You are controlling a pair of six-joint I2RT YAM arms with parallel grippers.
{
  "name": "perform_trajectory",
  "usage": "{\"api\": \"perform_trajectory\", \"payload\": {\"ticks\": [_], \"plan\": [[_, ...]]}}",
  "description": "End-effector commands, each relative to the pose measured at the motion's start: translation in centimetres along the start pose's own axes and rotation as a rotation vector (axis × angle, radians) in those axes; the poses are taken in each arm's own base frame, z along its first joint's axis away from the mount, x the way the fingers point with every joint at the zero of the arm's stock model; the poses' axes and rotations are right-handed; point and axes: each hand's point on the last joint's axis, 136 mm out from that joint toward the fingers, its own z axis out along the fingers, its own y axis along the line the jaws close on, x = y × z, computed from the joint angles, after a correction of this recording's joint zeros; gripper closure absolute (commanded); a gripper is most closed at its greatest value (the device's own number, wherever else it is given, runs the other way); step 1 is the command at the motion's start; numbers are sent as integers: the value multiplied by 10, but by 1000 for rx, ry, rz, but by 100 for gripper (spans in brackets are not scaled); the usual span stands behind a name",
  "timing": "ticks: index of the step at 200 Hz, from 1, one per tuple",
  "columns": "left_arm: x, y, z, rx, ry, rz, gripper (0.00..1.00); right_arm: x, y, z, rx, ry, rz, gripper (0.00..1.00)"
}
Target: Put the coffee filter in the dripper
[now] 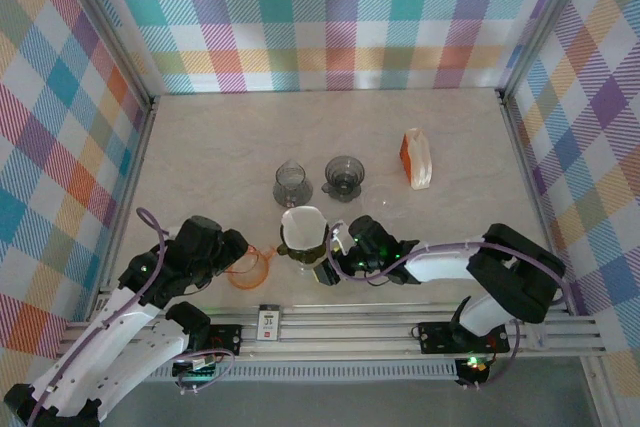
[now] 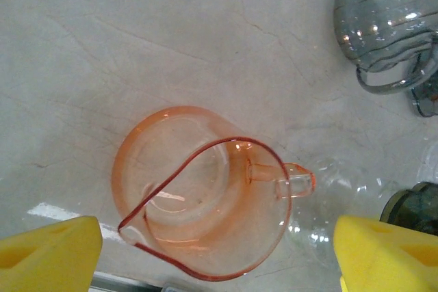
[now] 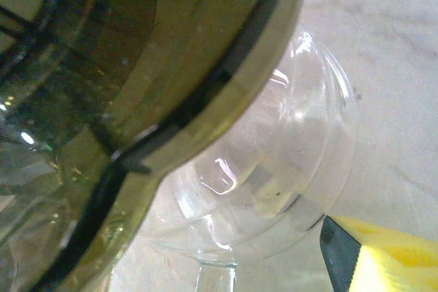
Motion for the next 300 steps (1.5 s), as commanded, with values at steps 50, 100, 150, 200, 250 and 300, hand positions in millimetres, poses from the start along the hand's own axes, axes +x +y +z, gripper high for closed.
{"api": "perform_trajectory", "payload": {"ticks": [50,100,150,200,250,300], "plan": [[10,32,-2,-46,-1,-73,15,-51,-12,38,80,-61,-34,24],[14,35,-2,-38,7,-80,15,-76,-20,67,100,-64,-31,25],[15,38,-3,-32,3,-81,15,-106,-26,97,116,-76,-11,25],[16,43,-4,-35,2,-78,14,-130,-31,128,132,-64,13,25],[17,44,-3,-35,3,-76,14,-143,-31,145,129,-63,45,24],[17,40,2,-24,2,-78,14,-137,-16,115,102,-85,55,20]]}}
